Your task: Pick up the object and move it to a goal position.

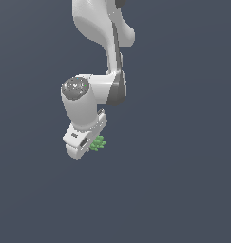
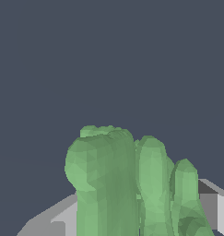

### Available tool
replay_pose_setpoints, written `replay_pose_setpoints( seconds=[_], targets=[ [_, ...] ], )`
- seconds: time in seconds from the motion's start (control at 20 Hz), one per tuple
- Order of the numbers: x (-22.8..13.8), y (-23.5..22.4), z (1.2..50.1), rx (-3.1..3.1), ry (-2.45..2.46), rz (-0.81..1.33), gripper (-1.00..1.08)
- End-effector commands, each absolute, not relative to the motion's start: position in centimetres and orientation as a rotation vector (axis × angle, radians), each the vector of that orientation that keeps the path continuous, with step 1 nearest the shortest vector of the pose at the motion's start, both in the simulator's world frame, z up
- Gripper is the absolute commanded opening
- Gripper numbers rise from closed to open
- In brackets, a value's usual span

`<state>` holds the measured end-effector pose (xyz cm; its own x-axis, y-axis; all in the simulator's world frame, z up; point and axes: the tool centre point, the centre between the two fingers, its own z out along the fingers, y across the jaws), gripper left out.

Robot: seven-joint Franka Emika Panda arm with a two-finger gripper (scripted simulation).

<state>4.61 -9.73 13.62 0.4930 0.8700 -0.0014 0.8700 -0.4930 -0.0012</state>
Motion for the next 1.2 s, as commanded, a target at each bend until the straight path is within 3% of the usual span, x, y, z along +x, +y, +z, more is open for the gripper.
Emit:
replay_pose_setpoints(
  seconds=[0.0, 1.15],
  targets=[
    [3.5, -10.6, 15.8, -2.716, -1.582, 0.002, -1.0],
    [-8.3, -19.9, 39.3, -2.713, -1.582, -0.003, -1.0]
  ],
)
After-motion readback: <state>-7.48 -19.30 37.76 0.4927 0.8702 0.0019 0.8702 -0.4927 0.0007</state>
